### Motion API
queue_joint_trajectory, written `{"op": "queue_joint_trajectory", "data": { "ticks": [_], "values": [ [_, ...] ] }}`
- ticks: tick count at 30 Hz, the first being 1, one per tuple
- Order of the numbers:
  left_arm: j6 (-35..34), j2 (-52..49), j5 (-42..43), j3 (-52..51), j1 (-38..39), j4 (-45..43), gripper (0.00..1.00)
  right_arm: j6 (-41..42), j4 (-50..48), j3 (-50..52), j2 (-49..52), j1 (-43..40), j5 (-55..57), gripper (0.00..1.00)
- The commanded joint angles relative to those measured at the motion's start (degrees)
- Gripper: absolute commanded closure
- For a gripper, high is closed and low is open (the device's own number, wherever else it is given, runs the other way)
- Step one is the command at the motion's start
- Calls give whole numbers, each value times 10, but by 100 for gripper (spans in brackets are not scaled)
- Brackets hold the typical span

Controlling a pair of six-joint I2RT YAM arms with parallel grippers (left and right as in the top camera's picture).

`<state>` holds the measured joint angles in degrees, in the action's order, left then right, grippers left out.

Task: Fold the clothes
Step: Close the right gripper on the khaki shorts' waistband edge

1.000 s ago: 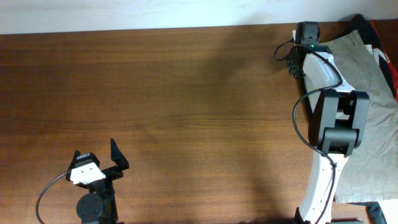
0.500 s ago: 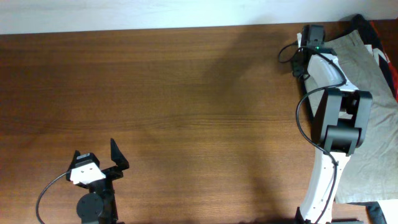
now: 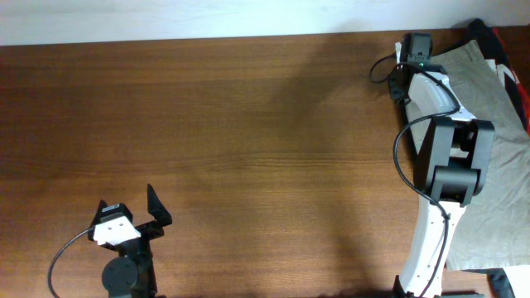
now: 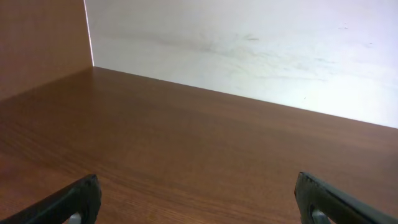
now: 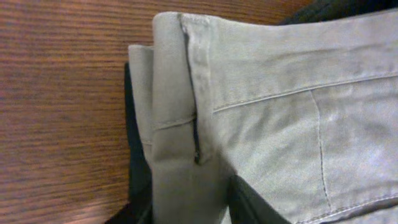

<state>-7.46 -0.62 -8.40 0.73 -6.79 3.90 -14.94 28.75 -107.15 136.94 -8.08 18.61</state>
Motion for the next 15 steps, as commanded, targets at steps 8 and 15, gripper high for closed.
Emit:
{"op": "queue_joint_trajectory", "data": {
  "ticks": [8,15],
  "values": [
    [9,3,0,-2,-2,1,1,46,-6,-19,-5,3,0,76],
    [9,3,0,-2,-2,1,1,50,0,-31,-14,3,0,83]
  ]
}}
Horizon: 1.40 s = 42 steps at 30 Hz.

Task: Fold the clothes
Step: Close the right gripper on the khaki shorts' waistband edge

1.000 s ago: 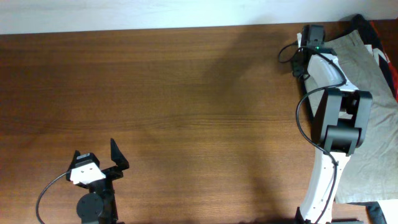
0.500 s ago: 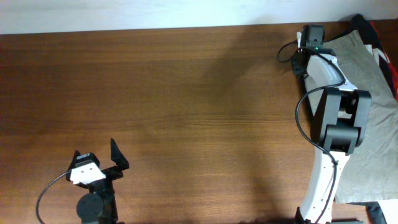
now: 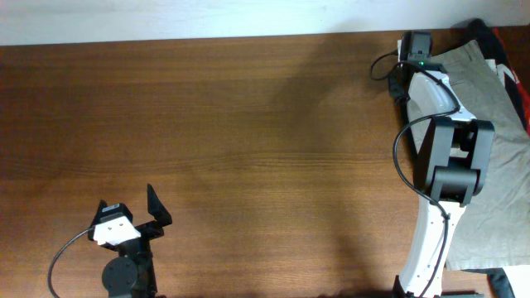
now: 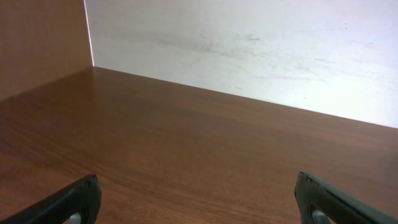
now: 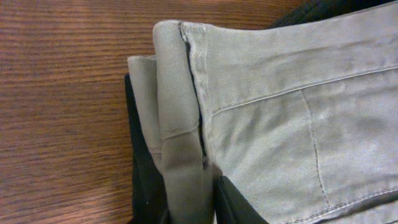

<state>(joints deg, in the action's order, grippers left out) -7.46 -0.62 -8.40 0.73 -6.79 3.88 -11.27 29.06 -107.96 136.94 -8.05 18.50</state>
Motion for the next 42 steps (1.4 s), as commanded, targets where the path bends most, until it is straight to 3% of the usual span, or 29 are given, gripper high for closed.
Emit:
{"op": "queue_joint_trajectory", "data": {
  "ticks": [1,3,4,8,9,14,26,34,36,39,42],
  "values": [
    [9,3,0,-2,-2,1,1,16,-3,-25,-14,3,1,90],
    [9,3,0,-2,-2,1,1,23,-3,-31,-14,5,1,91],
    [9,3,0,-2,-2,1,1,24,-2,-34,-15,5,1,82],
    [9,3,0,-2,-2,1,1,23,12,-50,-16,10,1,91],
    [9,3,0,-2,-2,1,1,24,12,-50,-16,10,1,85],
    [9,3,0,-2,-2,1,1,23,17,-50,-16,10,1,78],
    [9,3,0,-2,-2,1,1,23,16,-50,-16,10,1,83],
    [9,3,0,-2,-2,1,1,24,18,-61,-17,10,1,77],
    [9,3,0,-2,-2,1,1,24,23,-67,-17,10,1,79],
    [9,3,0,-2,-2,1,1,24,25,-68,-17,10,1,91],
    [9,3,0,-2,-2,1,1,24,25,-68,-17,10,1,92]
  ]
}}
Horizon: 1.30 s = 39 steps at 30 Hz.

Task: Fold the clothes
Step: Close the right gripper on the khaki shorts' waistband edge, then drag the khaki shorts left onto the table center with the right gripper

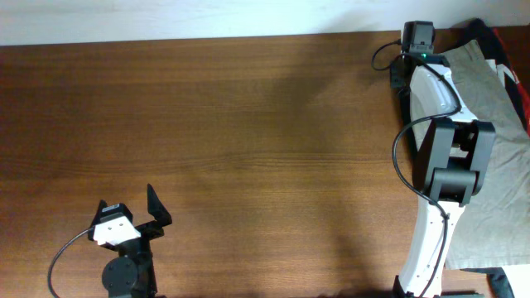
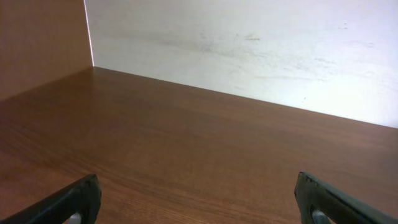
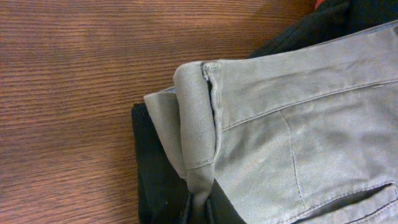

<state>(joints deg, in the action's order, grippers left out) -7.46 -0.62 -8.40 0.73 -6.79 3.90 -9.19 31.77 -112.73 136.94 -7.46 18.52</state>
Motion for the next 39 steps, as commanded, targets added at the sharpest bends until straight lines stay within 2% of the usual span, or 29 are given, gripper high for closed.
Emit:
{"op": "queue_joint_trajectory", "data": {
  "ticks": [1,8,14,18,22,25,29,33,37,38,39],
  "values": [
    [9,3,0,-2,-2,1,1,3,-2,-20,-17,4,1,96],
    [9,3,0,-2,-2,1,1,68,-1,-20,-46,4,8,96],
    [9,3,0,-2,-2,1,1,65,-1,-20,-133,29,64,96],
    [9,3,0,-2,-2,1,1,65,-3,-20,-174,66,62,96],
    [9,3,0,-2,-2,1,1,65,-5,-20,-186,142,37,96],
    [9,3,0,-2,-2,1,1,70,-12,-20,-185,223,-74,96],
    [9,3,0,-2,-2,1,1,133,-42,-20,-183,332,-132,96],
    [9,3,0,-2,-2,1,1,188,-72,-20,-166,425,-155,96],
    [9,3,0,-2,-2,1,1,209,-96,-20,-152,501,-152,96],
    [9,3,0,-2,-2,1,1,208,-101,-20,-150,513,-148,76],
    [9,3,0,-2,-2,1,1,206,-104,-20,-150,521,-148,48]
  ]
}}
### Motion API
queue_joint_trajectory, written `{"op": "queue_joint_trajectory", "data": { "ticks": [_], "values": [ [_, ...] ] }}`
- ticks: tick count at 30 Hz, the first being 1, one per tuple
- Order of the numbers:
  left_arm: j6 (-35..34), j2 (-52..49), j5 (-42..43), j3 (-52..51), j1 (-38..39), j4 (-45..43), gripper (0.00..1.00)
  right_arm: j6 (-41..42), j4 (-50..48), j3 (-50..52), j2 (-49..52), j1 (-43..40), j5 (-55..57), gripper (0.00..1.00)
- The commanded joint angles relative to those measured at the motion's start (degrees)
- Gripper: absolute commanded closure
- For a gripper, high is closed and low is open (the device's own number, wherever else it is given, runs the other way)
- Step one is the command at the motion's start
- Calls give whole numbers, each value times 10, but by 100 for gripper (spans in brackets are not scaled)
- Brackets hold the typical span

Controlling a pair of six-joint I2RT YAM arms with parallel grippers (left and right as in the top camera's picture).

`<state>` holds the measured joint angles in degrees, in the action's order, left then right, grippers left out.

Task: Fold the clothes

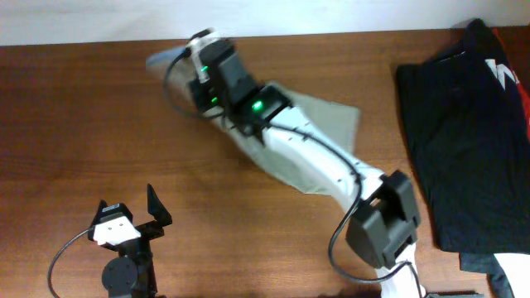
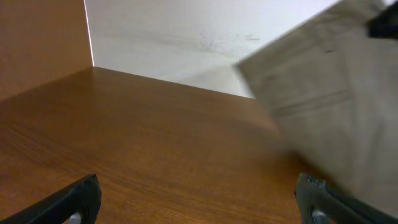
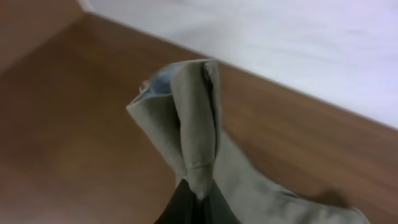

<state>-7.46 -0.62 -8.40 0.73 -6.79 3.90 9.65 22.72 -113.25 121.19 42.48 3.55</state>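
Grey trousers (image 1: 330,116) hang from my right gripper (image 1: 199,48) and trail across the middle of the wooden table (image 1: 74,124). In the right wrist view the gripper (image 3: 196,200) is shut on a bunched fold of the grey cloth (image 3: 189,118), lifted off the wood. My left gripper (image 1: 159,213) rests at the front left, open and holding nothing; its fingers (image 2: 79,199) frame bare wood. The grey cloth (image 2: 336,106) shows blurred at the right of that view.
A black garment (image 1: 451,132) with white print lies spread at the table's right end, with a red piece at its far edge. A white wall (image 2: 186,31) runs along the table's back edge.
My right gripper has gone from the far right corner to the back left-centre, with the grey trousers in it. The trousers are off the pile, baring the black garment. The left arm is unchanged.
At first my right gripper was at the waistband of the grey trousers lying on the pile at the right. It then closed on that edge. Now the trousers hang from it across the table's middle. The left gripper stayed open and still throughout.
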Motion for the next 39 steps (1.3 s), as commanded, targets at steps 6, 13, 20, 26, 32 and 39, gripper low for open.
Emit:
{"op": "queue_joint_trajectory", "data": {
  "ticks": [6,13,20,26,32,39],
  "values": [
    [9,3,0,-2,-2,1,1,13,-24,-15,7,2,16,4],
    [9,3,0,-2,-2,1,1,14,66,-15,-27,-109,25,4],
    [9,3,0,-2,-2,1,1,14,327,-15,-30,-234,27,1],
    [9,3,0,-2,-2,1,1,14,456,9,-19,-328,-5,1],
    [9,3,0,-2,-2,1,1,13,432,105,-18,-349,-69,0],
    [9,3,0,-2,-2,1,1,22,369,213,-18,-331,-109,4]
  ]
}}
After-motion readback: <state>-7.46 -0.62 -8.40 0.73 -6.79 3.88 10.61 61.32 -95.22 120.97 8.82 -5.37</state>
